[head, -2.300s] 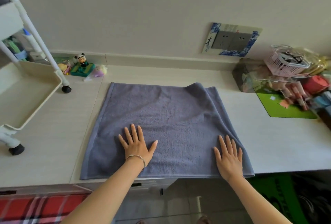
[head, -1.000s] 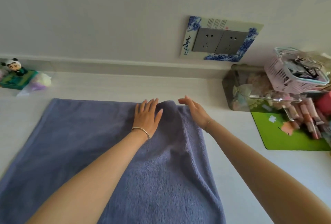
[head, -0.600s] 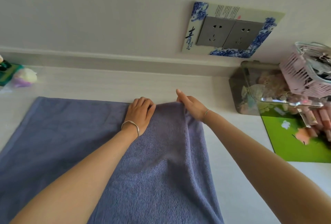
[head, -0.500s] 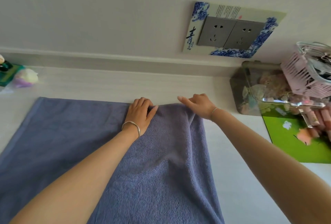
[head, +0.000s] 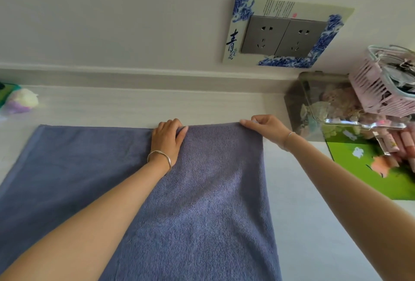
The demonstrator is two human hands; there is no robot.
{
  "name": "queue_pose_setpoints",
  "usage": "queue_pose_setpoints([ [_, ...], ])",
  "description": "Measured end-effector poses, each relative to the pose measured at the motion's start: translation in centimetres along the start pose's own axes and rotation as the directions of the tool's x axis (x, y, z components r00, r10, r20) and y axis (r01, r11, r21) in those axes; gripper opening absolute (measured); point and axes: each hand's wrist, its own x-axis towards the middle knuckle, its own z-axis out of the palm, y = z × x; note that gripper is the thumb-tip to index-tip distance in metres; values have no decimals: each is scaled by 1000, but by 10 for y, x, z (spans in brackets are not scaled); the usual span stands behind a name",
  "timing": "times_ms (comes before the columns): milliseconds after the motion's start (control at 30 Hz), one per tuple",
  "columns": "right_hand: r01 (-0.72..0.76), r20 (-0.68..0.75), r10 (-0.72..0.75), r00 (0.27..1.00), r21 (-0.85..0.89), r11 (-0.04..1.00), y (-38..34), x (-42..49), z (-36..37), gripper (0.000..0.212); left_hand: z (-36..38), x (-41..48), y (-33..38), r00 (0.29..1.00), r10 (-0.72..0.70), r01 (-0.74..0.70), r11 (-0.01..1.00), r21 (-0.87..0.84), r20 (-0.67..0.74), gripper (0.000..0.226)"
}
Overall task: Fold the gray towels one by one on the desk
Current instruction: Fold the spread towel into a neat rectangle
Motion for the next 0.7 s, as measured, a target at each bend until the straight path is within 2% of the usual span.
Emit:
queue_pose_setpoints([
  [33,8,-17,-11,1000,-143,990,4,3,0,53,0,1,-1,1000,3,-3,1000,12,-6,23],
  [100,33,-86,-100,991,-568,822,19,9,1,48,2,6,-3,1000,21,-21,997,70,-5,23],
  [133,25,-123,-140,982,-655,755,24,10,3,40,2,9,-4,999,35,-34,994,107,-3,23],
  [200,16,-259,-226,939,-624,781,26,1,15,28,2,15,-3,998,69,-66,985,161,-11,23],
  [300,66,-474,-316,821,-472,879,13,-22,49,49,2,19,-2,996,82,-76,982,173,-29,22],
  [367,138,-434,-374,820,-485,864,1,-42,86,52,0,15,-5,997,77,-74,981,178,-8,27],
  [433,190,-307,-399,864,-535,823,-9,-60,125,52,-5,10,-14,994,105,-109,970,217,31,39],
  [533,224,-159,-387,908,-598,770,-5,-71,161,58,-19,9,-29,995,55,-71,973,218,80,31],
  [700,88,-197,-276,941,-644,760,15,-66,142,65,-40,4,-53,993,44,-65,977,202,108,24],
])
